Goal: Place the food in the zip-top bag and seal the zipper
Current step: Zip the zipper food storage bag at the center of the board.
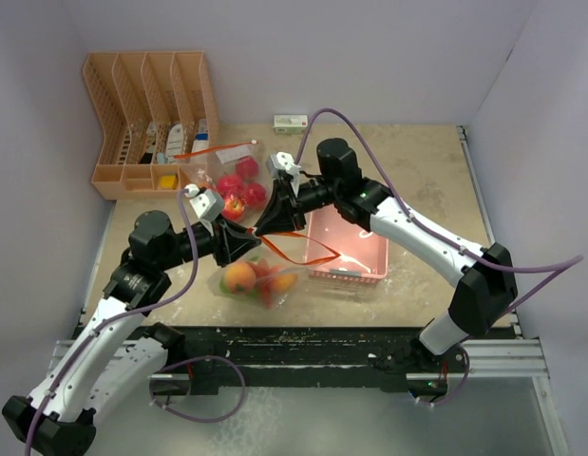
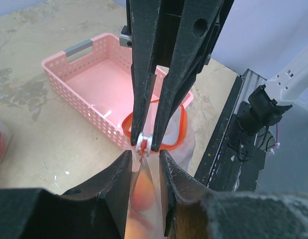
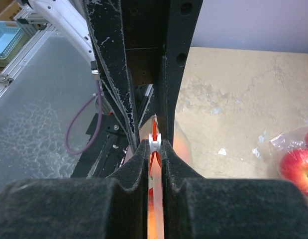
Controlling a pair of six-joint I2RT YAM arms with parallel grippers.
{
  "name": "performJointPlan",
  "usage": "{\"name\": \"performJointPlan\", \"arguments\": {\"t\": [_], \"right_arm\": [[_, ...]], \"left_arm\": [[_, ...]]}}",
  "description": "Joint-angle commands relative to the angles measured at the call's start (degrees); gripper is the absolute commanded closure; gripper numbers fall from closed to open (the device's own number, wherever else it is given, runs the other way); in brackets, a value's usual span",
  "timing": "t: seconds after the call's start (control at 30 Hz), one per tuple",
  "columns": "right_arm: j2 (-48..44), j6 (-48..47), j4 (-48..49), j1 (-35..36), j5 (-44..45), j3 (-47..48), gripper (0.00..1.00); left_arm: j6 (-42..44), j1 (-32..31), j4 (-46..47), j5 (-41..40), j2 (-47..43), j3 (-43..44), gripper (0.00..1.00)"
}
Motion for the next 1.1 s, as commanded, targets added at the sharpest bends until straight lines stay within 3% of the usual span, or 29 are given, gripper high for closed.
{"name": "performJointPlan", "arguments": {"t": [0.0, 0.13, 0.37, 0.6, 0.73, 1.07], "right_arm": [[-1.2, -0.3, -0.2, 0.4, 0.0, 2.3, 1.0], [-1.4, -0.7, -0.7, 0.4, 0.5, 2.1, 1.0], [-1.3, 0.1, -1.1, 0.4, 1.5, 2.5, 0.99], [-1.1, 0.5, 0.3, 0.4, -0.9, 2.5, 0.68], [-0.7, 1.1, 1.6, 0.4, -4.2, 3.2, 0.57], [2.1, 3.6, 3.3, 0.7, -4.5, 4.0, 0.56]], "left_arm": [[0.5, 0.1, 4.7, 2.2, 0.9, 1.6, 0.7], [1.0, 0.1, 5.2, 4.5, 2.5, 1.5, 1.0], [1.7, 0.1, 3.2, 5.8, 2.6, 1.2, 1.0], [1.7, 0.1, 3.3, 3.1, -0.3, -0.3, 1.0], [1.8, 0.1, 3.4, 2.4, -0.8, -0.2, 1.0], [1.8, 0.1, 3.5, 2.3, -0.9, -0.2, 1.0]]}}
